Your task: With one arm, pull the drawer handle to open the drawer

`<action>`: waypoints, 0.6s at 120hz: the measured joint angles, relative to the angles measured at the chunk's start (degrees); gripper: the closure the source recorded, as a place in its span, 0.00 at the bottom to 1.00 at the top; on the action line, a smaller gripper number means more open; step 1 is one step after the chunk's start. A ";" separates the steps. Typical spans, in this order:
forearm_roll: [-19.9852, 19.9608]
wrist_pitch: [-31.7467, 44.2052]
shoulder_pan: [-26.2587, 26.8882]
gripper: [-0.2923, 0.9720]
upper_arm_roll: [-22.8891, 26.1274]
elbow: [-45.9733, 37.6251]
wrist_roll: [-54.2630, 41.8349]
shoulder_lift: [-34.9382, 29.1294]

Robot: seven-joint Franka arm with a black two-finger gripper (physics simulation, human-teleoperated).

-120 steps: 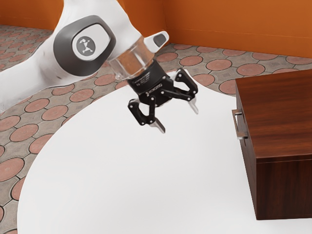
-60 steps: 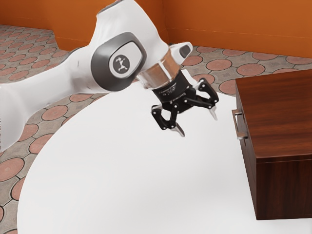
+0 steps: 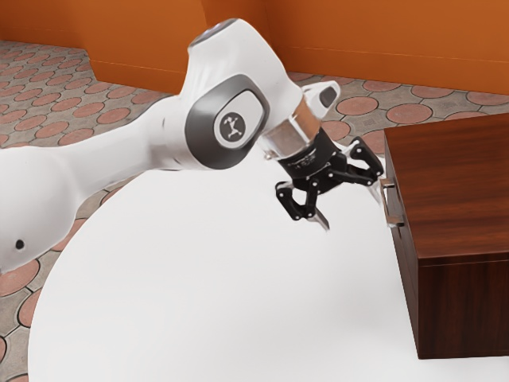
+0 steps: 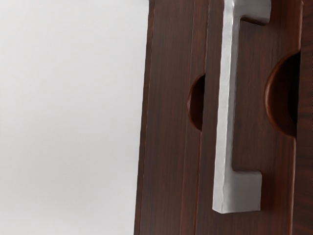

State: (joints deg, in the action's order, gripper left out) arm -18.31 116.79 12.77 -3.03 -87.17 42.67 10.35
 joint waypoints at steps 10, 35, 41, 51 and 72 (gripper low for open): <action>0.14 1.50 -0.21 0.26 -0.01 0.44 -0.58 0.20; 0.03 4.44 -0.24 0.26 0.06 0.94 -2.15 1.85; -0.07 4.64 -1.00 0.26 0.18 1.35 -2.57 2.69; -0.30 3.49 -2.31 0.26 0.33 5.54 -3.29 5.48; -1.89 0.52 -2.90 0.26 0.76 7.41 -4.98 7.12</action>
State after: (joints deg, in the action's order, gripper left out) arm -20.21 117.31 9.86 -2.27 -79.76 37.68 17.47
